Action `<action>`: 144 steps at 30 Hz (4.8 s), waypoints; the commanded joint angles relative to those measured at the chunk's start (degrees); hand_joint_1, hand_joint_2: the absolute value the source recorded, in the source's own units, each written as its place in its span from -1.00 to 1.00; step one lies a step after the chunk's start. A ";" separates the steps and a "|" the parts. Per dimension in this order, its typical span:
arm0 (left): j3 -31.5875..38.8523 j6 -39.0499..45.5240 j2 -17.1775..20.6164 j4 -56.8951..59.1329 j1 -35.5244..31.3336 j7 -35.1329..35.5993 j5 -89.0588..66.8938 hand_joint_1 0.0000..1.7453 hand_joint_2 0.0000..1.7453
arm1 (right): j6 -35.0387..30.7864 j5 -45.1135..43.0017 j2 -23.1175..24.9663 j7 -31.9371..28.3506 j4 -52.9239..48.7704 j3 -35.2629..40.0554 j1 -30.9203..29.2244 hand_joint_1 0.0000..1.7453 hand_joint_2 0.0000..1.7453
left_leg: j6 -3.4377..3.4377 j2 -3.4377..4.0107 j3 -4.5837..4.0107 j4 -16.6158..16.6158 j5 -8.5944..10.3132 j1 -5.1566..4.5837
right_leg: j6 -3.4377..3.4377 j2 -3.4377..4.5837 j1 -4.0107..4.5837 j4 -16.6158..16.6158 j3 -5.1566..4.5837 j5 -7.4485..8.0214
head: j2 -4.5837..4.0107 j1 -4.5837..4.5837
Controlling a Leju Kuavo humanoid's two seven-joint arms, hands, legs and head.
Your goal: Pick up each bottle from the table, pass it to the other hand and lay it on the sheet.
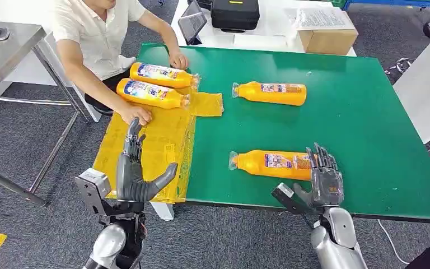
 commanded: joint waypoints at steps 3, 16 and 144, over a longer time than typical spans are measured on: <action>-2.24 -0.06 -0.43 5.74 -4.42 0.43 0.11 -1.00 1.00 | 0.11 1.24 0.34 3.47 15.44 8.29 -9.56 -1.00 1.00 | -0.10 0.17 0.20 -0.02 -0.06 0.03 | -0.10 0.19 0.03 0.00 0.15 -0.01 | 0.00 0.00; -3.59 -2.18 -0.59 7.45 -5.21 3.82 -0.27 -1.00 1.00 | 12.29 2.02 -1.55 16.42 25.55 19.51 -18.61 -1.00 1.00 | -0.05 0.07 0.26 -0.02 0.01 0.01 | -0.06 0.05 0.01 0.00 0.20 -0.01 | 0.00 0.02; 2.21 -3.83 -3.95 5.71 -4.16 -1.20 20.23 1.00 1.00 | 27.82 -54.91 7.45 -3.26 -17.13 51.71 -4.40 -1.00 1.00 | -0.11 0.03 -0.02 -0.03 0.12 0.05 | 0.08 0.12 0.01 0.08 -0.11 0.09 | 0.00 0.02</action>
